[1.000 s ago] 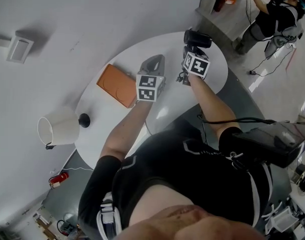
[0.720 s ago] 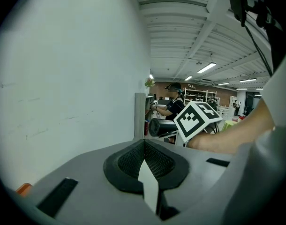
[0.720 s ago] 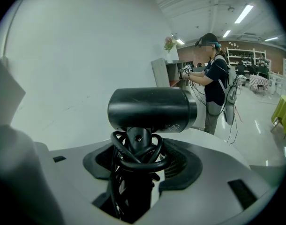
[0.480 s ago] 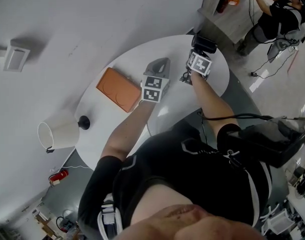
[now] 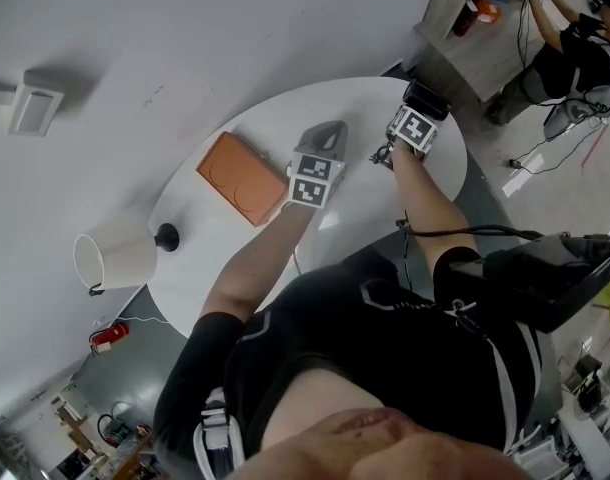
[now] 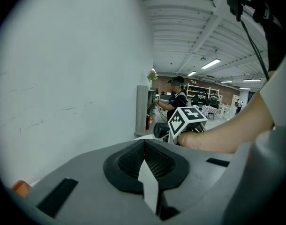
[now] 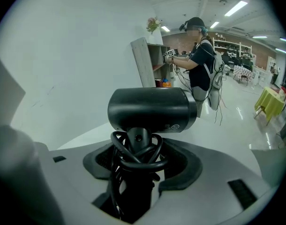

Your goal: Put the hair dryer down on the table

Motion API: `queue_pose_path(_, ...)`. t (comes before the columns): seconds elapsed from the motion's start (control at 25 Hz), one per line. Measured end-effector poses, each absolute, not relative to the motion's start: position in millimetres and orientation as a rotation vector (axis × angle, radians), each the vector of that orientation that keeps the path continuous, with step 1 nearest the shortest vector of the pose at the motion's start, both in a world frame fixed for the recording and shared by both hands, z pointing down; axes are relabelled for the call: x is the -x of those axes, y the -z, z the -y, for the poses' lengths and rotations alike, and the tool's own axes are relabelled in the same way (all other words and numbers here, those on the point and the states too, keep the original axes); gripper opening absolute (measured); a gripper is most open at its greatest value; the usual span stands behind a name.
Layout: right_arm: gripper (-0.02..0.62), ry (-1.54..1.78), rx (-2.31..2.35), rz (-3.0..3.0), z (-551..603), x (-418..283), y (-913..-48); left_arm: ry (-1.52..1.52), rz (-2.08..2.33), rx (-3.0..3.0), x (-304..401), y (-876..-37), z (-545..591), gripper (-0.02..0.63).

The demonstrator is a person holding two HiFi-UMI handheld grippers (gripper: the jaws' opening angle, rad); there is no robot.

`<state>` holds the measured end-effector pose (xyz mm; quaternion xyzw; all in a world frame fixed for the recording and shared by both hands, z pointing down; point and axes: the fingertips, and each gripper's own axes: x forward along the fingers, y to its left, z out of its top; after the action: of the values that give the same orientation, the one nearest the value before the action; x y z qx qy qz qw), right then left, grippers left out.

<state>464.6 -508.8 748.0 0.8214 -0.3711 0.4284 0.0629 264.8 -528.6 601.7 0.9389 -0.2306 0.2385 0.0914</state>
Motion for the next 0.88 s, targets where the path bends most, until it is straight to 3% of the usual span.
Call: queue_pose_path(0.88,0.265,-1.426,-2.471,0.777,517,-482,-774,-0.717,0.759,-2.739,-250,-606,544,0.031)
